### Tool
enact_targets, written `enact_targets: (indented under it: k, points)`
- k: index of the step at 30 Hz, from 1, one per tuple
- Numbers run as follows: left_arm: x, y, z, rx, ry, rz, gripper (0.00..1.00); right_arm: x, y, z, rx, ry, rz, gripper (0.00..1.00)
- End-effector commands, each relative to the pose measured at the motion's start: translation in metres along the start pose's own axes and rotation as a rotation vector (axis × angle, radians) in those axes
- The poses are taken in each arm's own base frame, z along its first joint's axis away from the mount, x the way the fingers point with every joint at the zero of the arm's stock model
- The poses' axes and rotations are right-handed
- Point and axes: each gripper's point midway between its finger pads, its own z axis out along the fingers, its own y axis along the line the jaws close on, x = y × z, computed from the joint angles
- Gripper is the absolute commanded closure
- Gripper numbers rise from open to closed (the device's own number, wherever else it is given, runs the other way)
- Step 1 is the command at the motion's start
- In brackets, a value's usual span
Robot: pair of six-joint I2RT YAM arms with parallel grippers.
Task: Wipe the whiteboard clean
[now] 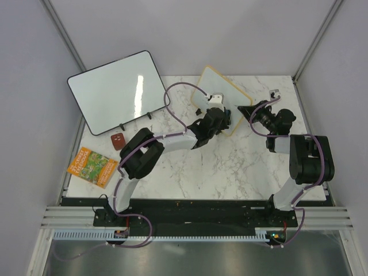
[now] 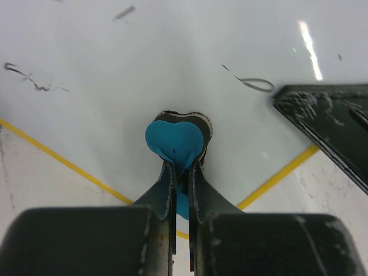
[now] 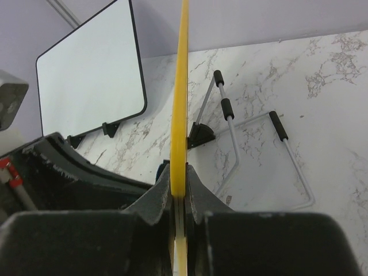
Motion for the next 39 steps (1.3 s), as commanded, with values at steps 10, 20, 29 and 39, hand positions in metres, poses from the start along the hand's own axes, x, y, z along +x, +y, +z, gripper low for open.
enact_targets:
  k: [10,20,29,39]
  points:
    - [-0.069,0.083,0.031,-0.03,-0.037,-0.167,0.98,-0.002,0.042,0.005,-0.182,0.04,-0.011,1.0]
    - [-0.069,0.139,0.043,-0.228,-0.046,-0.198,0.98,-0.002,0.041,0.005,-0.172,0.042,-0.017,1.0]
    - [-0.067,0.177,0.047,-0.279,-0.019,-0.309,0.98,-0.001,0.04,0.005,-0.168,0.046,-0.017,1.0]
    - [-0.041,0.102,0.061,0.005,0.09,-0.283,0.98,-0.002,0.041,0.005,-0.167,0.045,-0.022,1.0]
